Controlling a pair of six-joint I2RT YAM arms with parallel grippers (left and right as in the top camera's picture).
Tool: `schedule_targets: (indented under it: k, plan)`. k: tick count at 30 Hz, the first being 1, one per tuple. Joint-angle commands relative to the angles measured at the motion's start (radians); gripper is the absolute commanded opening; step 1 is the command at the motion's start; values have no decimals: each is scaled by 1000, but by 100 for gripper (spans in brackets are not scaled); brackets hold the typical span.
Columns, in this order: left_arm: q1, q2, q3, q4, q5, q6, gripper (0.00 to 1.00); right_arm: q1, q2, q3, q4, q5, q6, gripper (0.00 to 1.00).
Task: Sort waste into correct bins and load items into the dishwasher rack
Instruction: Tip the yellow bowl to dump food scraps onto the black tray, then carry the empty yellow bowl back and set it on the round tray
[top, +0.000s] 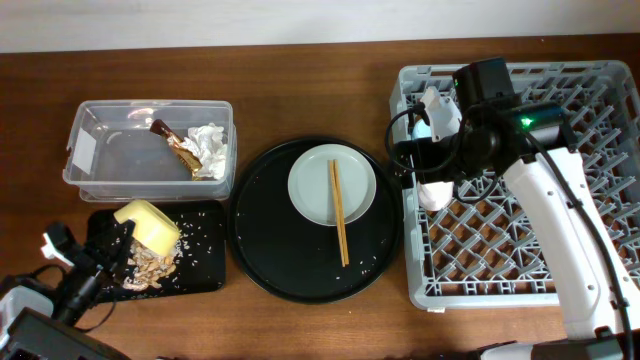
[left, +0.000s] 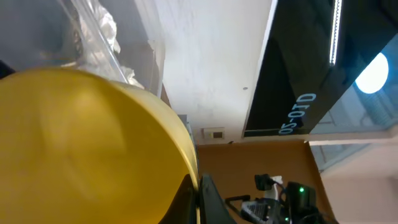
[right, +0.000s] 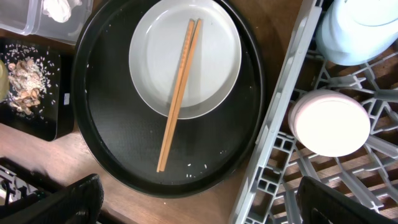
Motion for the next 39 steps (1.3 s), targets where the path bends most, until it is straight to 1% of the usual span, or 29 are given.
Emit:
schedule_targets:
  k: [1, 6, 9, 11, 12, 15, 18, 21, 24, 25, 27, 29, 31, 34, 37, 39]
  plan:
    - [-3, 4, 0, -13, -16, -6, 0, 5, 3, -4, 0, -9, -11, 98]
    - [-58, -32, 34, -44, -18, -6, 0, 5, 3, -4, 0, -9, -11, 98]
    - [-136, -84, 98, -89, -25, -7, 1, 5, 3, -4, 0, -9, -11, 98]
    - [-204, -124, 151, -102, -76, -50, 0, 5, 3, -4, 0, -9, -11, 98]
    - [-236, -140, 176, -102, -114, -77, 1, 5, 3, -4, 0, -8, -11, 99]
    - [-371, -205, 260, -102, -291, -175, 1, 5, 3, -4, 0, -9, -11, 98]
    - [-590, -286, 329, -74, -537, -308, 0, 5, 3, -4, 0, -9, -11, 98]
    - [-761, -335, 331, -21, -734, -427, 0, 5, 3, -4, 0, -9, -11, 98]
    - [-983, -354, 331, -4, -978, -520, 0, 5, 3, -4, 0, -9, -11, 98]
    - [-1024, -353, 331, -4, -1027, -540, 0, 5, 3, -4, 0, -9, -11, 98]
    - [-1161, -345, 330, -3, -1167, -595, 1, 5, 3, -4, 0, -9, -11, 98]
    - [-1285, -333, 330, 0, -1269, -652, 0, 5, 3, -4, 0, -9, -11, 98]
    - [-1401, -314, 330, 18, -1345, -694, 1, 5, 3, -4, 0, -9, -11, 98]
    - [-1515, -269, 330, 58, -1422, -734, 1, 5, 3, -4, 0, -9, -11, 98]
    - [-1590, -200, 330, 102, -1440, -753, 1, 5, 3, -4, 0, -9, -11, 98]
    - [-1616, -156, 330, 117, -1440, -763, 1, 5, 3, -4, 0, -9, -11, 98]
